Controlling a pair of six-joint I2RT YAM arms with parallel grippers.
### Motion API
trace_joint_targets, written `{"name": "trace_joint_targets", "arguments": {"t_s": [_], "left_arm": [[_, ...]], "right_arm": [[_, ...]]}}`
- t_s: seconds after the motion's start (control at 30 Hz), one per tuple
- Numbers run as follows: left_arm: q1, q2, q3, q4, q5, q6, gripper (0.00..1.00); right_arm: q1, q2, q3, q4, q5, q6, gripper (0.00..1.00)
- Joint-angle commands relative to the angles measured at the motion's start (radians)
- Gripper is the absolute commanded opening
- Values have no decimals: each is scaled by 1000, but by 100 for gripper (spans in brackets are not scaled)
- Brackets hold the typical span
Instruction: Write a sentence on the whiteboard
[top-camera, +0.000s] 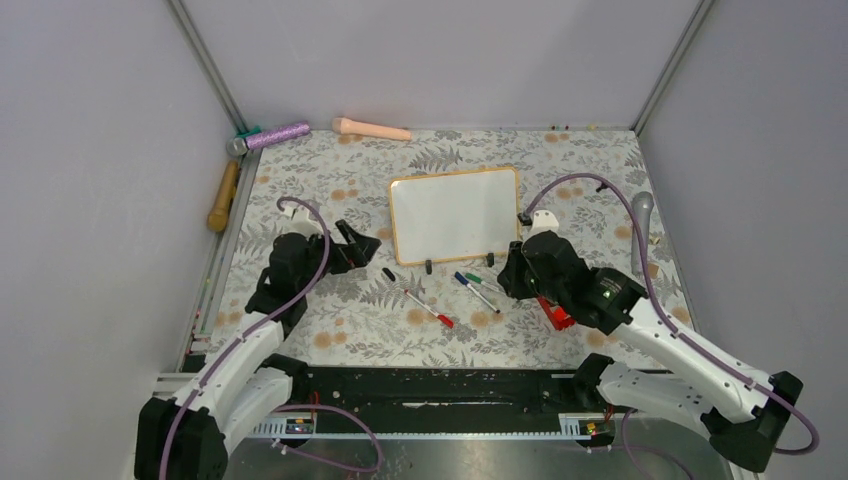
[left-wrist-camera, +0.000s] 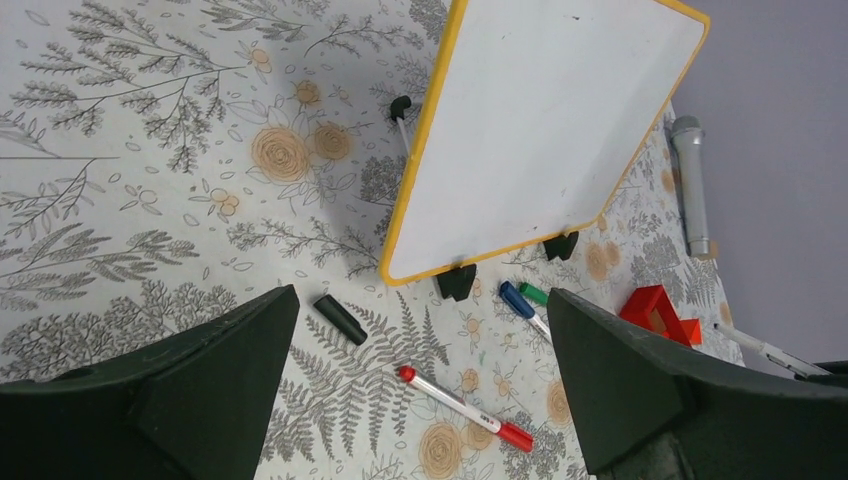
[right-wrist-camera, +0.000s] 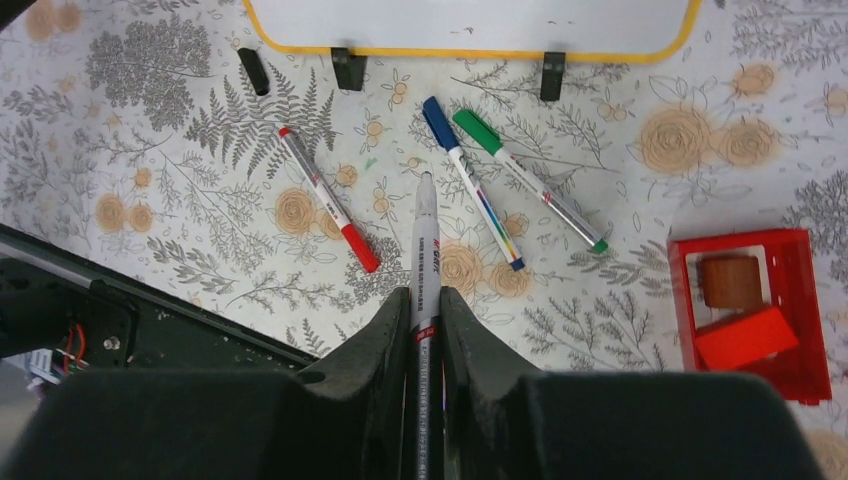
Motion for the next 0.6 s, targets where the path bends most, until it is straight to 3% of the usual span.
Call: {"name": "trace_joint_targets", "arguments": {"t_s": [0.0,0.1,0.23,0.37,0.57], "left_arm": [[1,53,39,178,59,-8,99],[0,96,37,249,86,-13,99],[1,143,29,329,81,12,99],[4,189,25,374,72,72,99],[26,277,-10,550,131,82,99]], "right_arm": [[-4,61,148,-209,82,189,0],[-4,71,156,-228,102,291,0],[-4,47,105,-91,14,294,0],[-5,21,64,82,-60,58,0],[-5,54,115,210,5,-140,0]]}}
